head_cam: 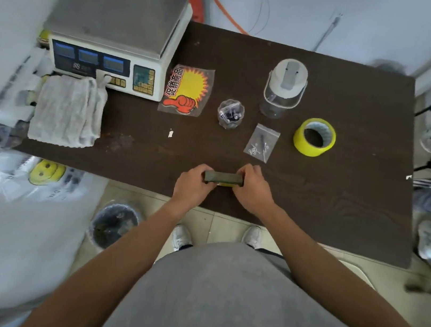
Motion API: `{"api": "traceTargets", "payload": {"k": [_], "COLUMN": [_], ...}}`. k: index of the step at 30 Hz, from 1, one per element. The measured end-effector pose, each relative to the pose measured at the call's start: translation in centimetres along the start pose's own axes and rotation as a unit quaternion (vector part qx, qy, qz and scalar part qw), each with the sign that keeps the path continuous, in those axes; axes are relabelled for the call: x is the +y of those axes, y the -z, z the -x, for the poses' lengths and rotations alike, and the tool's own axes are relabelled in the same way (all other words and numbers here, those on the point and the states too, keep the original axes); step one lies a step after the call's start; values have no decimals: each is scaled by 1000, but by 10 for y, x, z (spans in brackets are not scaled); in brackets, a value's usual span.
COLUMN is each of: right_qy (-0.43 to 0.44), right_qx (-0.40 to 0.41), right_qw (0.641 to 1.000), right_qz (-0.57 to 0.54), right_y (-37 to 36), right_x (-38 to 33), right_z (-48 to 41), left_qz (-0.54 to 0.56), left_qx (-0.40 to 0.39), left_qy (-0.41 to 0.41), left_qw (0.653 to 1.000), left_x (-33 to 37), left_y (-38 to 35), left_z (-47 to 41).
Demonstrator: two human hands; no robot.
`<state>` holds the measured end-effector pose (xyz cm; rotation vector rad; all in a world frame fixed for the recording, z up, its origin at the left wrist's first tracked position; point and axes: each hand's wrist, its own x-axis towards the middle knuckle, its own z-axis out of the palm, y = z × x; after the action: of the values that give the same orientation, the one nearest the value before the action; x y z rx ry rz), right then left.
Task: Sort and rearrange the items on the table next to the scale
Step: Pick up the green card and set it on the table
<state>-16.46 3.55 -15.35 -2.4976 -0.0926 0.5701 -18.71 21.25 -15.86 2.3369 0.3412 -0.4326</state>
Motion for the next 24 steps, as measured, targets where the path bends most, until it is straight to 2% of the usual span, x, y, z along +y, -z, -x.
{"api": "traceTargets", "payload": {"k": [5, 12, 17, 24], "right_qy": [0, -13, -4, 18], "right_qx": [20, -15, 16, 2], "right_qw": [999, 1000, 999, 997], "right_qz": [26, 20, 29, 80], "right_y": [6, 7, 6, 3], "right_x": [12, 17, 13, 10], "right_z": [2, -1, -3, -4], "left_qz": [53, 1, 24, 51], "left_qx": [20, 72, 96, 79], "left_qy": [34, 46, 38, 75], "left_qw": [998, 996, 994, 993], "left_x": [12, 19, 23, 25], "left_y": [-10, -18, -16, -18], "left_z": [2, 8, 9, 13]}}
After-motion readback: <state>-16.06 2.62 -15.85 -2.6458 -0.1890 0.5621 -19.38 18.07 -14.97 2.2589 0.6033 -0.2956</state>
